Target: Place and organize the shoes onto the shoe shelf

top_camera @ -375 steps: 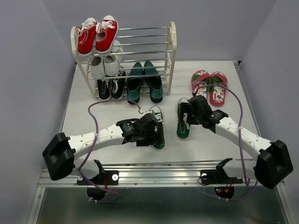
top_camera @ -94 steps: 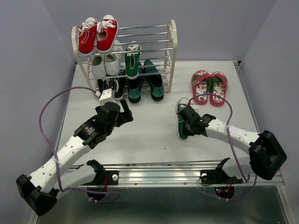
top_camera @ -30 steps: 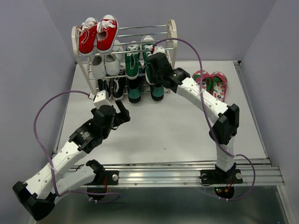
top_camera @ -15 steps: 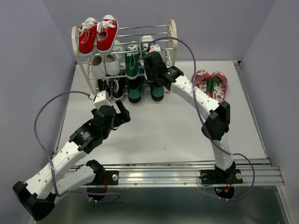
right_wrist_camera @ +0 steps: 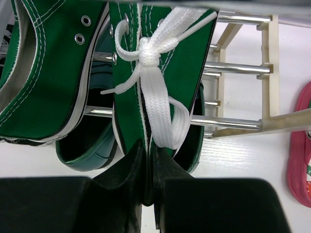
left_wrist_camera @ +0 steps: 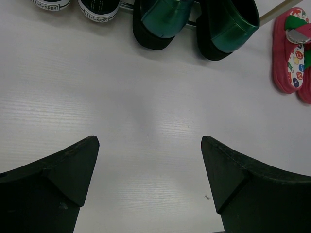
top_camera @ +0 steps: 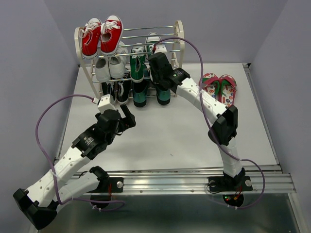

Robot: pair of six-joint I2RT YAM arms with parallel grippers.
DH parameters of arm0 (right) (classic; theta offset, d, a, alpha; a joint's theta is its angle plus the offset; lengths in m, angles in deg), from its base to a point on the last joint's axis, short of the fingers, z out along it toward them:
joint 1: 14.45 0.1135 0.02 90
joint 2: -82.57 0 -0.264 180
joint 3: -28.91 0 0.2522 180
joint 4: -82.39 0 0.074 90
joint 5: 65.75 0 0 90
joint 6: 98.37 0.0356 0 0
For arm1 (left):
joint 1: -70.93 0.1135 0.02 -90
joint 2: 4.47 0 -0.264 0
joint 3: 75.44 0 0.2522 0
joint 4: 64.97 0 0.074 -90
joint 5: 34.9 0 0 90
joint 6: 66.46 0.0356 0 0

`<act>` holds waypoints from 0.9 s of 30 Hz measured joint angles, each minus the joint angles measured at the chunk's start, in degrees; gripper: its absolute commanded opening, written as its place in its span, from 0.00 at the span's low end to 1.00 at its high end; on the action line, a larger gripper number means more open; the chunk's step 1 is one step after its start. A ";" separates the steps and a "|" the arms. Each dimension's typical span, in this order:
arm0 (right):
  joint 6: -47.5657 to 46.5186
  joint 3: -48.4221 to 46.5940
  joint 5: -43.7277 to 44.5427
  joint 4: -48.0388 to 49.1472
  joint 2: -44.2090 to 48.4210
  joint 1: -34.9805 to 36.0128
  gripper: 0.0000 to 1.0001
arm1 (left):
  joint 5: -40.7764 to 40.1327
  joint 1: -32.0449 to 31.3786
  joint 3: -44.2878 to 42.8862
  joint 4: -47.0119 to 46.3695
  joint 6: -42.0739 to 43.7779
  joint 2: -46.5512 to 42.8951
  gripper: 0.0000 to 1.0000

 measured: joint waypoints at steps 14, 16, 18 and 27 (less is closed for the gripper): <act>0.44 -1.64 0.61 0.11 -1.81 -0.37 0.07 | 0.48 0.00 0.72 -0.85 0.02 0.13 0.99; 0.61 -1.64 0.63 0.11 -1.81 -0.42 0.07 | 0.50 0.00 0.72 -0.98 0.02 0.20 0.99; 0.66 -1.68 0.63 0.09 -1.81 -0.42 0.07 | 0.59 0.00 0.72 -1.05 0.02 0.20 0.99; 2.14 -1.68 0.57 0.17 -1.81 -0.70 0.20 | 0.94 0.00 0.72 -1.05 0.02 0.42 0.99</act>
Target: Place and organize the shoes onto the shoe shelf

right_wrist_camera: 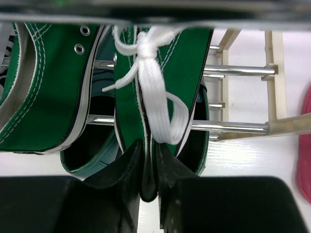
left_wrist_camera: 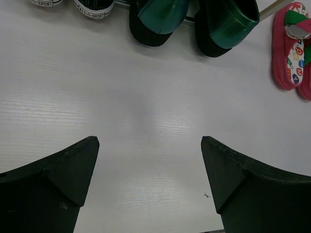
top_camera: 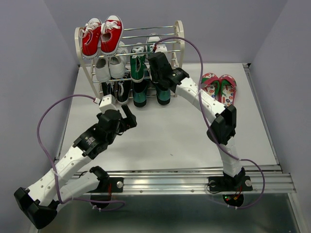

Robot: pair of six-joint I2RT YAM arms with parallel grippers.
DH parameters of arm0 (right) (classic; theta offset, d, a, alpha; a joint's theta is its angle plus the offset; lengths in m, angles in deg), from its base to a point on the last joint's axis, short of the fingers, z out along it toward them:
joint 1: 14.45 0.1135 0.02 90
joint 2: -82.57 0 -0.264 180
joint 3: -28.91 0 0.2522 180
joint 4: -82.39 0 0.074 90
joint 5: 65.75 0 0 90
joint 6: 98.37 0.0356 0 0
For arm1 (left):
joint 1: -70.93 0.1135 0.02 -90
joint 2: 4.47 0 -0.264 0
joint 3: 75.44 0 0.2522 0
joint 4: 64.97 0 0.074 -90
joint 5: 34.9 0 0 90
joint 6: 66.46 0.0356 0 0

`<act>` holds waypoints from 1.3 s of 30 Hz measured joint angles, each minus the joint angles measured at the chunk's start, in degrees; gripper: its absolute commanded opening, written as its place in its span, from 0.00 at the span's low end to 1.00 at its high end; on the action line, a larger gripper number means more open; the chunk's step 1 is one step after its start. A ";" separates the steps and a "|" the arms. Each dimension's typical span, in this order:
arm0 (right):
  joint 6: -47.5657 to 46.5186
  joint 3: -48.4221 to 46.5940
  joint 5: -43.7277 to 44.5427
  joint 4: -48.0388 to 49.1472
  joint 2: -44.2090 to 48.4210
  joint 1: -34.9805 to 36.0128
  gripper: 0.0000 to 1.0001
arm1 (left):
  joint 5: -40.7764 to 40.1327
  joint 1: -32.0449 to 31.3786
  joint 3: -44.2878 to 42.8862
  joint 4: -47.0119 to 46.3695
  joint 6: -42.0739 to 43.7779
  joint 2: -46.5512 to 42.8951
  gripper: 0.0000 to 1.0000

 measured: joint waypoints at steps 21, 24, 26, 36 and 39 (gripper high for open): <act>0.07 -1.14 1.46 2.47 -0.28 -1.16 0.06 | 0.13 0.00 0.00 0.00 0.02 0.20 0.99; 0.02 -0.90 1.51 2.60 -0.31 -1.16 0.14 | 0.13 0.00 0.00 0.00 0.02 0.24 0.99; 0.02 -0.79 1.46 2.78 -0.31 -1.16 0.34 | 0.13 0.00 0.00 0.00 0.02 0.33 0.99; 0.52 0.09 -0.94 5.53 -0.26 -1.18 0.73 | 0.11 0.00 0.00 0.00 0.04 0.85 0.99; 0.20 0.33 -2.12 5.92 0.00 -1.18 1.00 | 0.11 0.00 0.00 0.00 0.04 0.85 0.99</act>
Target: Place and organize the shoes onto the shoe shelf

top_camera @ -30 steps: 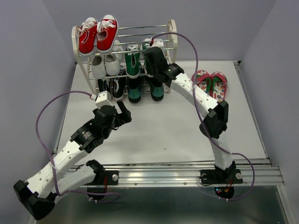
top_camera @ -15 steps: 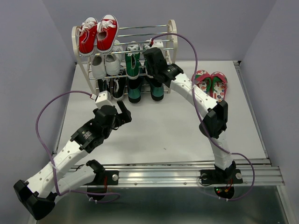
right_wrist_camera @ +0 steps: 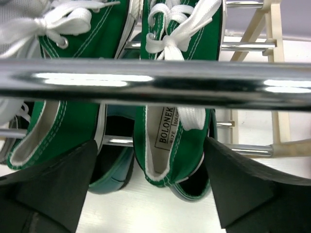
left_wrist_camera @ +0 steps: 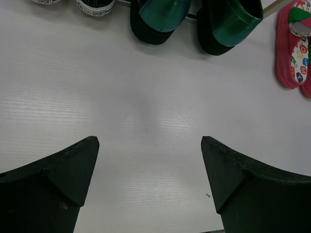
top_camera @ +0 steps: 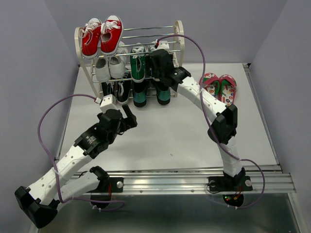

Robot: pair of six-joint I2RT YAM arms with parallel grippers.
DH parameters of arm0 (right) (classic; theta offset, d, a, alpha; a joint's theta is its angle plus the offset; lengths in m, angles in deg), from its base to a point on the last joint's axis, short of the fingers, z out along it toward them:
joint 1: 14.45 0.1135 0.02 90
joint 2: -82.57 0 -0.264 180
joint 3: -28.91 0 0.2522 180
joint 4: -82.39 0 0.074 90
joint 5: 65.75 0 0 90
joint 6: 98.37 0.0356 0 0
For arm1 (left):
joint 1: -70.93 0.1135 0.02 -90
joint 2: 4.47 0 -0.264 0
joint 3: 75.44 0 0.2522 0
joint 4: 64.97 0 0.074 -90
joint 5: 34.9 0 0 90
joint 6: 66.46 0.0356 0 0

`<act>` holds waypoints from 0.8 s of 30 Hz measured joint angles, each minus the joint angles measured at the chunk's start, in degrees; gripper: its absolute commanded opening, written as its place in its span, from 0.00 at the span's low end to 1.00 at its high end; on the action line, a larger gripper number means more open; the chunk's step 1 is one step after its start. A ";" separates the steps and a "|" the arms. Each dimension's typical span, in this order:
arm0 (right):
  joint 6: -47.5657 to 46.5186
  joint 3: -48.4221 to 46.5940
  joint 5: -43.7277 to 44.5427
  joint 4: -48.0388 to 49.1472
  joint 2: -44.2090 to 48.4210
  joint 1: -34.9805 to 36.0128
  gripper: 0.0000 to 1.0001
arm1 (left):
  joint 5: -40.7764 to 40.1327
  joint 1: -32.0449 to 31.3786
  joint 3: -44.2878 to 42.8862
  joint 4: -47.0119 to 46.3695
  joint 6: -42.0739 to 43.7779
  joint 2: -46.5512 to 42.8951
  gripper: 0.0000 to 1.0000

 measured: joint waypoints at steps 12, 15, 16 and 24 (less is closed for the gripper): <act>-2.21 18.53 -5.79 1.64 16.44 0.00 1.00 | -0.46 0.00 0.00 0.02 0.00 0.00 0.99; -2.23 29.79 -6.86 2.14 25.88 0.00 1.00 | -0.96 0.00 0.00 0.04 0.00 0.00 0.99; -2.03 33.90 -6.60 2.14 29.57 0.00 1.00 | -1.11 0.00 0.00 0.07 0.00 0.00 0.99; 3.04 57.66 -4.33 2.14 47.63 -7.63 1.00 | -1.97 0.00 0.00 0.55 -0.02 0.02 0.99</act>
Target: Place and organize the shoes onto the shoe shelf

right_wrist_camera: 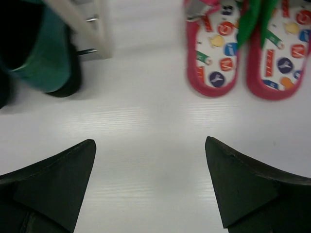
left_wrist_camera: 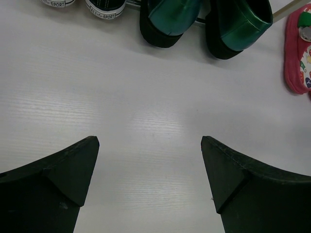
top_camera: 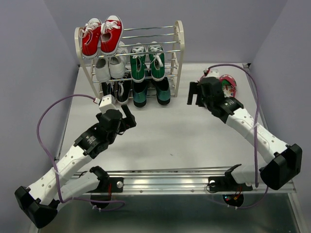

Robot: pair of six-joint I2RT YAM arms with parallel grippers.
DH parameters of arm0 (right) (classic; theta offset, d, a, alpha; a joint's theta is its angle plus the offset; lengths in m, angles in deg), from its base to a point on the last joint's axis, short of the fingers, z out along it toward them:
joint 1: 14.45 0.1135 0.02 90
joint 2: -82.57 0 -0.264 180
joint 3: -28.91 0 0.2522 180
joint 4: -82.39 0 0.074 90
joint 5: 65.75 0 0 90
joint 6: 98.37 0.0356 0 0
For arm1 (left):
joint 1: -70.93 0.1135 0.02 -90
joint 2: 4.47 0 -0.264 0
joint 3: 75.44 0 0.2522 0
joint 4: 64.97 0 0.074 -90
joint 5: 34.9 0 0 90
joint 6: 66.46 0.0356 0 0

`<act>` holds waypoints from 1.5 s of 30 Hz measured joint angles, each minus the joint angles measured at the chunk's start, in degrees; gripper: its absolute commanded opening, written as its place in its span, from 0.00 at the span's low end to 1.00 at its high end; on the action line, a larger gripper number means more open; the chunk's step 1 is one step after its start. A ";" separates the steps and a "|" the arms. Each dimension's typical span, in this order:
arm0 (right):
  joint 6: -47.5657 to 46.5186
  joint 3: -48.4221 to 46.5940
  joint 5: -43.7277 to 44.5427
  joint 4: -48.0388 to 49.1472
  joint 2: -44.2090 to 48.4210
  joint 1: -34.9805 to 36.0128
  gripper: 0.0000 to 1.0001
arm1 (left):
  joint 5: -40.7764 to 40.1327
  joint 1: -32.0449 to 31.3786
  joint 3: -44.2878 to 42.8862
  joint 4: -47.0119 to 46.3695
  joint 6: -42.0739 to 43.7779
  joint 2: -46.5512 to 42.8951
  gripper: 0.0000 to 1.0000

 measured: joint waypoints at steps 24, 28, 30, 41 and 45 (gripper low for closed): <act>0.79 -0.17 -6.14 5.27 -21.46 -24.15 0.99 | 4.76 0.00 1.92 -2.16 -1.07 5.29 0.99; -1.33 -6.99 -5.97 6.86 -26.21 -24.98 0.82 | 5.35 0.00 1.92 -2.58 -1.07 6.19 0.99; -2.19 -9.81 -5.70 7.58 -28.37 -25.29 0.80 | 5.33 0.00 1.92 -2.78 -1.07 6.19 0.99; 0.04 -12.02 -3.76 9.31 -33.77 -27.15 0.73 | 4.63 0.00 1.88 -2.64 -1.01 4.63 0.99; 1.20 -12.13 -3.28 9.31 -36.06 -27.58 0.70 | 4.26 0.00 1.88 -2.62 -0.85 4.61 0.99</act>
